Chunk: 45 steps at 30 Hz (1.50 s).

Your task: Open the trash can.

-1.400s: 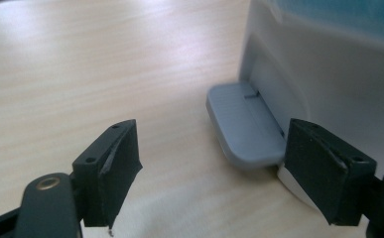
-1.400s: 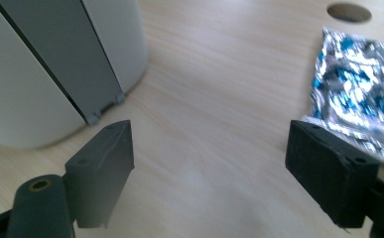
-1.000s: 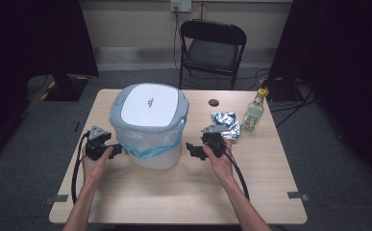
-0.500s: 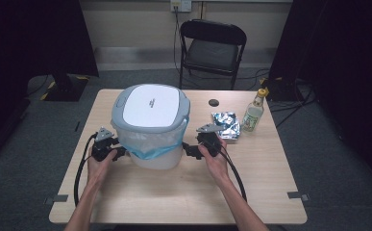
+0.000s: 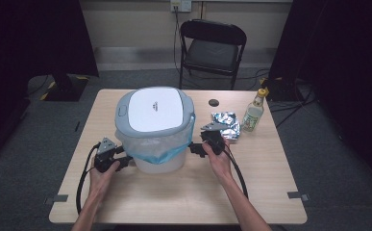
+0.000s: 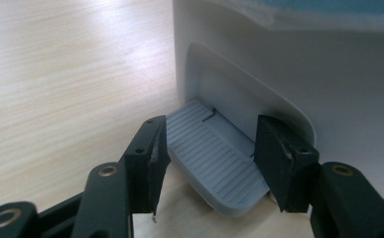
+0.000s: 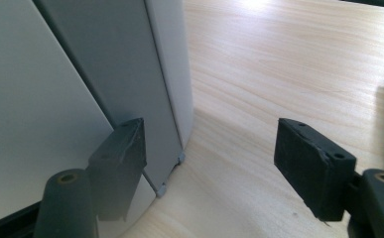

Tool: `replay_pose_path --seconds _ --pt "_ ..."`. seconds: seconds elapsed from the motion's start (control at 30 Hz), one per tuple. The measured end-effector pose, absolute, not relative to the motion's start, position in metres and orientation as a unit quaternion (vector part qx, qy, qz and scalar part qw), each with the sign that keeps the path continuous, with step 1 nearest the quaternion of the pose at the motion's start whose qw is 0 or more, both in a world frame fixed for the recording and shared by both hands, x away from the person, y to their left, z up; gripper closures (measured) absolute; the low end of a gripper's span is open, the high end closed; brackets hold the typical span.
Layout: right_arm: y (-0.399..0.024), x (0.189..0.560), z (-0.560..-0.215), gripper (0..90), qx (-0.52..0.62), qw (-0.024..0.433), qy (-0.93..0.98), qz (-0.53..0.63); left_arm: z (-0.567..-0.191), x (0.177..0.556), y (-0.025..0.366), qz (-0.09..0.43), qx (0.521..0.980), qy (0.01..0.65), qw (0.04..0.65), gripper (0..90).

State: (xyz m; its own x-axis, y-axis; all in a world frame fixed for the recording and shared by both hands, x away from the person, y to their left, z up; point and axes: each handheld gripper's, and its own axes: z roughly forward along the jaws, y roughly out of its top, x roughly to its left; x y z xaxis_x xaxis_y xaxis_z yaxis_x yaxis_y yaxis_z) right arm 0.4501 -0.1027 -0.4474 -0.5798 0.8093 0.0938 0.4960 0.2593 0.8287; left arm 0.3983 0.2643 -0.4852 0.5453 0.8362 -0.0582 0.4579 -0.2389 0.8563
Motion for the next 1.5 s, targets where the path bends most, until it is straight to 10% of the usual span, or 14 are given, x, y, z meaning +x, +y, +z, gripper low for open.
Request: replay_pose_path --seconds 0.4,0.73,1.5 --pt "-0.107 0.447 -0.447 23.0 0.433 0.181 0.768 0.435 -0.483 0.399 0.27 0.195 0.768 0.418 0.445 37.6" --pt "-0.116 0.427 -0.45 19.0 0.429 0.172 0.769 0.441 -0.484 0.413 0.277 0.188 0.761 0.432 0.447 51.6" --pt "-0.111 0.409 -0.456 20.1 0.426 0.157 0.772 0.446 -0.487 0.445 0.282 0.175 0.758 0.447 0.442 54.1"
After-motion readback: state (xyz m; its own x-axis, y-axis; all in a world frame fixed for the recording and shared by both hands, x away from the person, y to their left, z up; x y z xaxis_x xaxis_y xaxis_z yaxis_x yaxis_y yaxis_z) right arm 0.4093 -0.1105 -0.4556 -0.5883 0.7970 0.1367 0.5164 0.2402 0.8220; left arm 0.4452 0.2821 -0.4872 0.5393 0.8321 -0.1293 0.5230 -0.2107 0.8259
